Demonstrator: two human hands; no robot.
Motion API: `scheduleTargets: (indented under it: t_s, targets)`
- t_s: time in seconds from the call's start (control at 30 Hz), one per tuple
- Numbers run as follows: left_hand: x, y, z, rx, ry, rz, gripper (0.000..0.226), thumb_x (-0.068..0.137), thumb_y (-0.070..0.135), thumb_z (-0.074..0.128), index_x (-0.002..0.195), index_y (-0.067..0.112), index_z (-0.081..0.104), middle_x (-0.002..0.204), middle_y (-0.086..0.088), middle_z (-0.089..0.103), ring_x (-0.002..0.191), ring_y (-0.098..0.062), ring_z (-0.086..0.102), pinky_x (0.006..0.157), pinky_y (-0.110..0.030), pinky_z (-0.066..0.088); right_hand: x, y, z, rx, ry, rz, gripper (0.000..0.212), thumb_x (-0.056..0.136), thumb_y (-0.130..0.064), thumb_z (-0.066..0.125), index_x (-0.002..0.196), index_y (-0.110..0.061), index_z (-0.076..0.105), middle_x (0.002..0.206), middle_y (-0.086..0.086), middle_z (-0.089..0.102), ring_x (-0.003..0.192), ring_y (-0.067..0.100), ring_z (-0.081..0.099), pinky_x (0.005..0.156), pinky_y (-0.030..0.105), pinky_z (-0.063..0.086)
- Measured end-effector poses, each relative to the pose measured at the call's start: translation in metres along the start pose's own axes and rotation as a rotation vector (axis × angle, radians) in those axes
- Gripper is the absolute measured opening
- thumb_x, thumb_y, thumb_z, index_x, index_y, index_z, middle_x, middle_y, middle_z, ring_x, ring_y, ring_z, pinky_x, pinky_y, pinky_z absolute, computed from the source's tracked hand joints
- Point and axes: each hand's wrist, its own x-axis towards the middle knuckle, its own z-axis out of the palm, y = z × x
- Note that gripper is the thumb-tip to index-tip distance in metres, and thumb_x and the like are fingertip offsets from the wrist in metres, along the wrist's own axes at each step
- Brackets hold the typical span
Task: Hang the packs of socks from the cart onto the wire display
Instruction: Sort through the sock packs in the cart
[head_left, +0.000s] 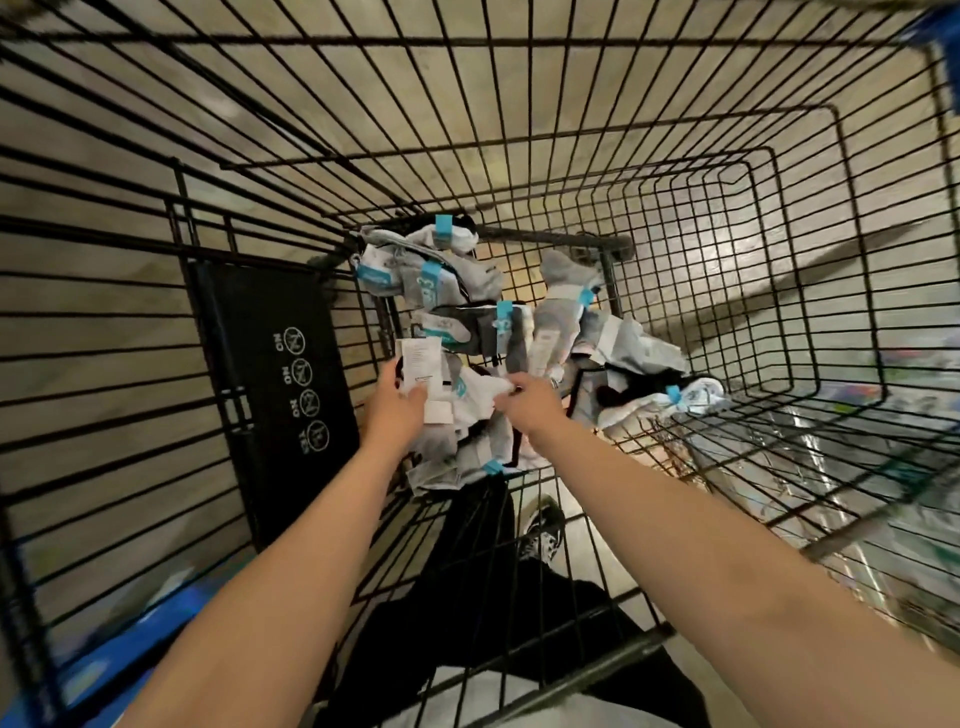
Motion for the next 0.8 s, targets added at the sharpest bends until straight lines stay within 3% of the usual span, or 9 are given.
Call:
scheduleTargets:
  t_s: [0.07, 0.17, 0.3, 0.37, 0.43, 0.53, 0.67, 0.8]
  targets:
    - [-0.005, -0.002, 0.006, -0.085, -0.001, -0.006, 0.052, 0.101, 0.019, 0.055, 0.151, 0.022, 0.039, 0.14, 0.0, 0.058, 0.112, -0.017, 0.058, 0.088, -0.025, 0.043, 0.001, -0.003, -0.004, 0.059, 0.125, -0.047, 0.014, 0.093, -0.013, 0.063, 0.101, -0.008, 0.074, 0.102, 0.013, 0.073, 0.098, 0.031, 0.066, 0.078, 0.035, 0.052]
    - [-0.013, 0.001, 0.013, -0.147, 0.01, 0.004, 0.054, 0.102, 0.02, 0.054, 0.152, 0.022, 0.036, 0.138, 0.001, 0.056, 0.106, -0.012, 0.054, 0.085, -0.025, 0.042, -0.003, -0.015, -0.023, 0.188, 0.267, -0.095, 0.014, 0.097, -0.017, 0.058, 0.094, -0.013, 0.072, 0.082, 0.001, 0.067, 0.078, 0.019, 0.06, 0.065, 0.026, 0.044]
    - [-0.015, 0.011, 0.019, -0.166, 0.004, 0.045, 0.052, 0.102, 0.023, 0.053, 0.152, 0.027, 0.036, 0.137, 0.004, 0.057, 0.107, -0.014, 0.057, 0.084, -0.028, 0.045, -0.007, -0.027, -0.054, 0.415, 0.499, -0.15, 0.016, 0.103, -0.021, 0.054, 0.113, -0.017, 0.065, 0.101, -0.005, 0.066, 0.09, 0.01, 0.061, 0.08, 0.024, 0.05]
    - [-0.012, 0.017, 0.023, -0.202, -0.02, 0.057, 0.052, 0.103, 0.023, 0.052, 0.152, 0.028, 0.035, 0.136, 0.004, 0.058, 0.108, -0.014, 0.059, 0.083, -0.028, 0.048, -0.005, -0.029, -0.066, 0.44, 0.556, -0.186, 0.02, 0.105, -0.021, 0.051, 0.119, -0.014, 0.062, 0.099, -0.009, 0.062, 0.087, 0.006, 0.058, 0.078, 0.017, 0.046]
    - [-0.009, 0.023, 0.027, -0.227, -0.015, 0.053, 0.052, 0.103, 0.022, 0.052, 0.151, 0.029, 0.035, 0.138, 0.003, 0.059, 0.107, -0.016, 0.061, 0.079, -0.027, 0.052, -0.003, -0.027, -0.077, 0.467, 0.57, -0.185, 0.021, 0.105, -0.021, 0.05, 0.12, -0.016, 0.062, 0.103, -0.009, 0.061, 0.092, 0.008, 0.057, 0.083, 0.021, 0.045]
    - [-0.006, 0.027, 0.03, -0.226, 0.053, 0.018, 0.051, 0.103, 0.017, 0.05, 0.151, 0.027, 0.036, 0.133, 0.004, 0.06, 0.1, -0.013, 0.058, 0.065, -0.018, 0.045, 0.002, -0.018, -0.086, 0.529, 0.604, -0.125, 0.011, 0.102, -0.02, 0.054, 0.11, -0.026, 0.06, 0.111, -0.004, 0.063, 0.101, 0.015, 0.061, 0.087, 0.031, 0.051]
    - [-0.009, 0.022, 0.026, -0.165, 0.128, -0.06, 0.052, 0.102, 0.021, 0.051, 0.151, 0.027, 0.035, 0.135, -0.001, 0.061, 0.107, -0.022, 0.061, 0.083, -0.03, 0.045, 0.002, -0.008, -0.077, 0.423, 0.452, 0.017, 0.007, 0.097, -0.021, 0.061, 0.103, -0.025, 0.06, 0.106, 0.0, 0.066, 0.094, 0.019, 0.064, 0.071, 0.028, 0.051]
    - [-0.007, 0.013, 0.021, -0.252, 0.152, -0.105, 0.053, 0.101, 0.016, 0.053, 0.151, 0.024, 0.037, 0.137, -0.004, 0.061, 0.111, -0.023, 0.062, 0.086, -0.031, 0.047, -0.005, -0.01, -0.055, 0.24, 0.158, -0.002, 0.021, 0.093, -0.026, 0.065, 0.113, -0.02, 0.06, 0.109, 0.001, 0.066, 0.102, 0.021, 0.064, 0.086, 0.037, 0.054]
